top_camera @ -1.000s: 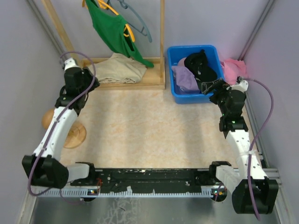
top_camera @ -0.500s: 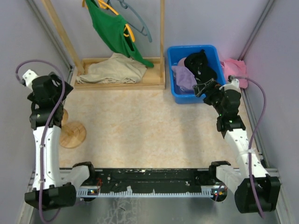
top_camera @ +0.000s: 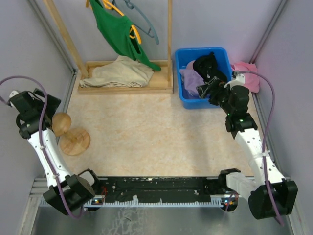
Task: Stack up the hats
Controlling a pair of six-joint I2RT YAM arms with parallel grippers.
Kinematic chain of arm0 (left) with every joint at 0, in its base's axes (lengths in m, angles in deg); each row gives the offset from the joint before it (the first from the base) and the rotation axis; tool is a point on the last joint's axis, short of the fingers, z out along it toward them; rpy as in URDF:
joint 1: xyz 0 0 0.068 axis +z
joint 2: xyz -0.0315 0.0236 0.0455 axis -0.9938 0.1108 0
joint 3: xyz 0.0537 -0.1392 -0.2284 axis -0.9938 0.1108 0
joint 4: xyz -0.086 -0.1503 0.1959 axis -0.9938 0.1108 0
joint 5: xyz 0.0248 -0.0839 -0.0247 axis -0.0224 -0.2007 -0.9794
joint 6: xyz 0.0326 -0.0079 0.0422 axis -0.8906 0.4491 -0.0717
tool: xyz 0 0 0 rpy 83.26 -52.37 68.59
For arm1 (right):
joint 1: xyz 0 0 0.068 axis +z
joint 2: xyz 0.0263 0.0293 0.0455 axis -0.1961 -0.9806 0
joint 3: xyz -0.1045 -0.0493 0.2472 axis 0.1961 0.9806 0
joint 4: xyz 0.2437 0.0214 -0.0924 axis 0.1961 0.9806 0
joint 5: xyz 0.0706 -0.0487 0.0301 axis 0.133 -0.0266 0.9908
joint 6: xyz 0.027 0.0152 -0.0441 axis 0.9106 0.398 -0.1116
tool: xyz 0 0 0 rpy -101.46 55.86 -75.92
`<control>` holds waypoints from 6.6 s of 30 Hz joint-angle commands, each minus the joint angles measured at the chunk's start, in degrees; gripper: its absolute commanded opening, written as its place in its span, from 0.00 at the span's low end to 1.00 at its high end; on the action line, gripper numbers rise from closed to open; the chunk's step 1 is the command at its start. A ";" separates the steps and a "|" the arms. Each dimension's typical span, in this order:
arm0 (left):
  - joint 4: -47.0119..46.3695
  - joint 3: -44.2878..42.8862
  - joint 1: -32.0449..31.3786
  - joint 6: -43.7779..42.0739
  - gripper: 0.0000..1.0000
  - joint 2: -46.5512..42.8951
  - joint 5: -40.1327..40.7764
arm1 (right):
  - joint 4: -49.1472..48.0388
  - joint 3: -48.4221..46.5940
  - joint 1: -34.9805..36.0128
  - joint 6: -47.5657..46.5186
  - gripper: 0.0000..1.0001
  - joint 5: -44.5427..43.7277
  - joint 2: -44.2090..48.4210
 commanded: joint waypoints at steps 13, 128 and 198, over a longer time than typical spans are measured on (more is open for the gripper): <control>0.47 8.64 7.09 -2.09 0.99 -3.18 -3.82 | 2.14 -3.13 2.57 -3.79 0.90 -1.28 -1.84; -36.39 21.70 -58.11 14.36 0.99 11.07 -1.73 | 3.72 -15.88 0.58 -13.29 0.94 -5.95 -21.69; -26.95 13.51 -36.07 8.19 0.99 -0.72 -23.04 | 10.89 -34.91 -9.10 -6.83 0.00 8.25 -23.41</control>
